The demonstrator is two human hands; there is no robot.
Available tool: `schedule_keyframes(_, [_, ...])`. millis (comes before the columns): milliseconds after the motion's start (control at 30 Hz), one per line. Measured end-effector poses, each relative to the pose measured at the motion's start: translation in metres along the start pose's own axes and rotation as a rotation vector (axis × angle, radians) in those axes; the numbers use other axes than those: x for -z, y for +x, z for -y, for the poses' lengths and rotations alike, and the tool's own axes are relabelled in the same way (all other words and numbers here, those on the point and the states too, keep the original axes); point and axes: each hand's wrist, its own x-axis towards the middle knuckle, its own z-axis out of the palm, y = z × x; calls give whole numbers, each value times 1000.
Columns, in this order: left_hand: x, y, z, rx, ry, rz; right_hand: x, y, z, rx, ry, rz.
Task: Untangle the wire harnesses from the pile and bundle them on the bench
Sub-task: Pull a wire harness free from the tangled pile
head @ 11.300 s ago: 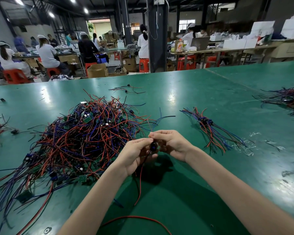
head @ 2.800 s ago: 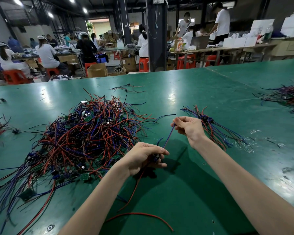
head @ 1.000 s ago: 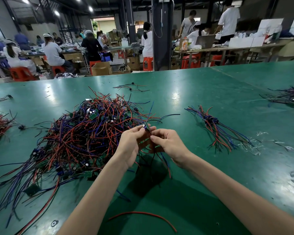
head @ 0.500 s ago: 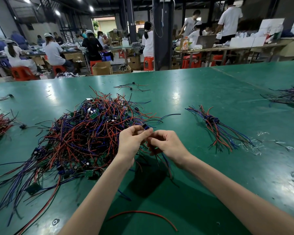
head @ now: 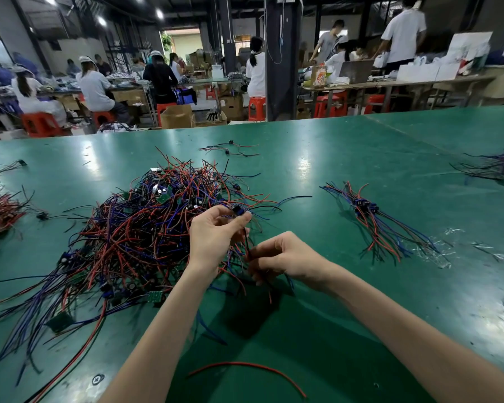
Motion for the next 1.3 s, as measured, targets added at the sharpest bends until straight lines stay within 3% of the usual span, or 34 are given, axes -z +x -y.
schedule_keyframes(300, [3,0,-7,124,-194,20,2,-2,0,-54,-12,99])
schedule_keyframes(900, [12,6,-5,126,-216,33,-1,-8,4,-123,-45,221])
schedule_keyframes(1300, [14,7,-4,46,-179,-87,-4,-8,6,-96,-328,178])
